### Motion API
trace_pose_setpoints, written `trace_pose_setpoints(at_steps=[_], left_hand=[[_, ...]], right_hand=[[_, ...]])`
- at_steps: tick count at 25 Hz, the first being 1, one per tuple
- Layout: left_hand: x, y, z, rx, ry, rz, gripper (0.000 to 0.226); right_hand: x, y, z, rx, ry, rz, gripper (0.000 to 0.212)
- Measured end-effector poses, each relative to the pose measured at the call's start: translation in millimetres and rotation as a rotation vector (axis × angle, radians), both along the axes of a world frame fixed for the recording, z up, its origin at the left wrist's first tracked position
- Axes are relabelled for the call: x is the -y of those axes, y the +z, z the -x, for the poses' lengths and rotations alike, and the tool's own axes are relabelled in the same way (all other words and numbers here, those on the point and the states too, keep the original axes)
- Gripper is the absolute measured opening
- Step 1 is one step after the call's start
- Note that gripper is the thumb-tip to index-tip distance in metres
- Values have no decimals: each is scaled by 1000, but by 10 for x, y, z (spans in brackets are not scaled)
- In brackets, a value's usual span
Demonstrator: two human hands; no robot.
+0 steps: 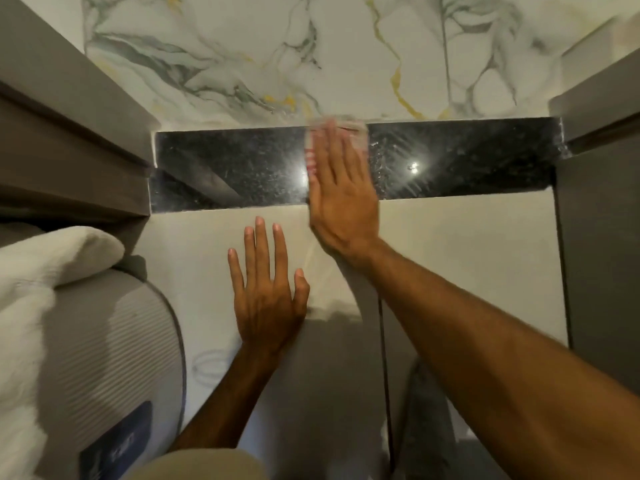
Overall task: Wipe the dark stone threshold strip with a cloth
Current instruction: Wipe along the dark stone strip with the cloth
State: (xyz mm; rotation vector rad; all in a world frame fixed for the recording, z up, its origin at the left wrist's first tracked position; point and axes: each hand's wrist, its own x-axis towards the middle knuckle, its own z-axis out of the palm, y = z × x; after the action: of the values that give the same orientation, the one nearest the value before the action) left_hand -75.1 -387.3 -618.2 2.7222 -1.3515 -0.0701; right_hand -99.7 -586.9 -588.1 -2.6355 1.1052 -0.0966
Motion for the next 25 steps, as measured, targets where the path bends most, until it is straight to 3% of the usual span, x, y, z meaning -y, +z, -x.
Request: trace_pose_setpoints(at_steps=[2,5,6,8,11,12,13,15,17,18,21,23,25], left_hand=[[39,19,2,-12,-38,0,73],[59,71,-11,-1,-55,-8,72],[71,88,-4,-14,-50,-10,72],[106,90,16,-39,-39,-11,74],[146,20,35,-47,-71,6,74],[182,-1,45,-53,-95,12,74],[234,-16,54,-50,-110,18,74],[356,-29,87,-33,-99,16,75],[458,11,139,-1,-54,0,74],[489,41,180,4,-39,-4,74],[535,69,276,-35,-60,19,76],[541,25,284,-30,-95,19,77],[521,-44,274,-13,-124,5,77]], right_hand=[[-91,-31,24,-9,232,12,65],[-295,-5,999,-66,551,89,64],[-332,41,1357,-90,504,75,64],[-251,73,1737,-145,197,33,65],[97,-7,1231,-126,-361,100,65],[251,-20,921,-90,-461,100,65],[367,-12,647,-70,-440,75,66],[369,-59,453,-67,-137,89,66],[130,-33,783,-105,166,60,66],[-4,23,1082,-121,188,38,67],[60,170,1718,-176,-94,-24,70],[416,131,1484,-211,-285,54,68],[692,50,877,-146,-335,124,67]])
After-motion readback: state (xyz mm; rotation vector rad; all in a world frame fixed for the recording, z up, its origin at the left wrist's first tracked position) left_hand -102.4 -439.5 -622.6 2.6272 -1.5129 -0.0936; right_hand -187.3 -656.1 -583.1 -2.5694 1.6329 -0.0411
